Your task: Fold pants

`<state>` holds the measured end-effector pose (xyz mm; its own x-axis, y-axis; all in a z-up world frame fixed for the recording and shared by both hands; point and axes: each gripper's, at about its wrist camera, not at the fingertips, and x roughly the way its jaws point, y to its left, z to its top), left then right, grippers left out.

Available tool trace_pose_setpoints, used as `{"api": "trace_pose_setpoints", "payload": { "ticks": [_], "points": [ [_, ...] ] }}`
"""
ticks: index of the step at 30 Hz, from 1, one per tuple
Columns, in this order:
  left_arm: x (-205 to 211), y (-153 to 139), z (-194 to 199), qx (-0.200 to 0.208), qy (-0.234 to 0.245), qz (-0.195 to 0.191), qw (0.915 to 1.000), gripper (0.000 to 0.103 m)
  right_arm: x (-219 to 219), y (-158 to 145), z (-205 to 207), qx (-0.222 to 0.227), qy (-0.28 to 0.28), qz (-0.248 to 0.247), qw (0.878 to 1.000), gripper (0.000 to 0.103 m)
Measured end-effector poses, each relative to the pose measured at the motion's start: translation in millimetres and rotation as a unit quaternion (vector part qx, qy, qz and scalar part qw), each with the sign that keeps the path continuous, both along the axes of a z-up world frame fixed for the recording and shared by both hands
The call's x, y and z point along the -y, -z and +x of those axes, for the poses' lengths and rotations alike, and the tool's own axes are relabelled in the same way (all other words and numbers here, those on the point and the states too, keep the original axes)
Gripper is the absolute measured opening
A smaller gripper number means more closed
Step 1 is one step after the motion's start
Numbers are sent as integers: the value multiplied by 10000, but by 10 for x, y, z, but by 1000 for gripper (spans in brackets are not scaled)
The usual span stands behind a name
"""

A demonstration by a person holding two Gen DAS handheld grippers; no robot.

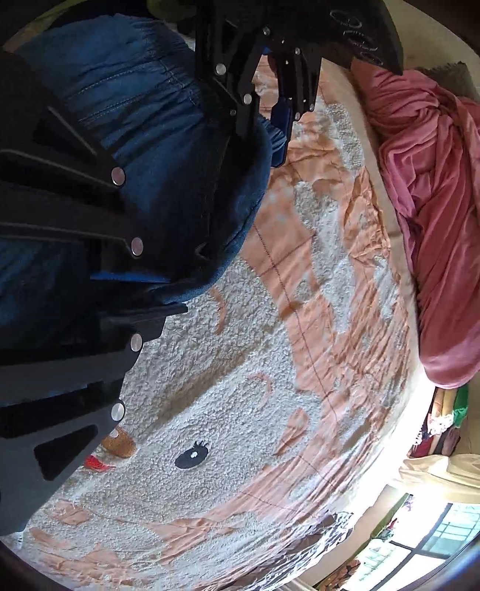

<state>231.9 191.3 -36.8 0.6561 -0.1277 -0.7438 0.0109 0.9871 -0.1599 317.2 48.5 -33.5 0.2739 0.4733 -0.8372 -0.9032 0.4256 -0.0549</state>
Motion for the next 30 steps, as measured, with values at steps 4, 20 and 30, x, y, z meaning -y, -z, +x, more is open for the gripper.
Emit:
{"api": "trace_pose_setpoints", "payload": {
  "ticks": [4, 20, 30],
  "points": [
    [6, -111, -51, 372, -3, 159, 9992, 27, 100, -235, -86, 228, 267, 389, 9986, 7],
    [524, -687, -871, 1937, 550, 1166, 9726, 27, 769, -661, -940, 679, 445, 1222, 9892, 7],
    [776, -505, -1638, 1874, 907, 1179, 9710, 28, 1140, -523, -1954, 577, 126, 1356, 9890, 7]
  ]
}}
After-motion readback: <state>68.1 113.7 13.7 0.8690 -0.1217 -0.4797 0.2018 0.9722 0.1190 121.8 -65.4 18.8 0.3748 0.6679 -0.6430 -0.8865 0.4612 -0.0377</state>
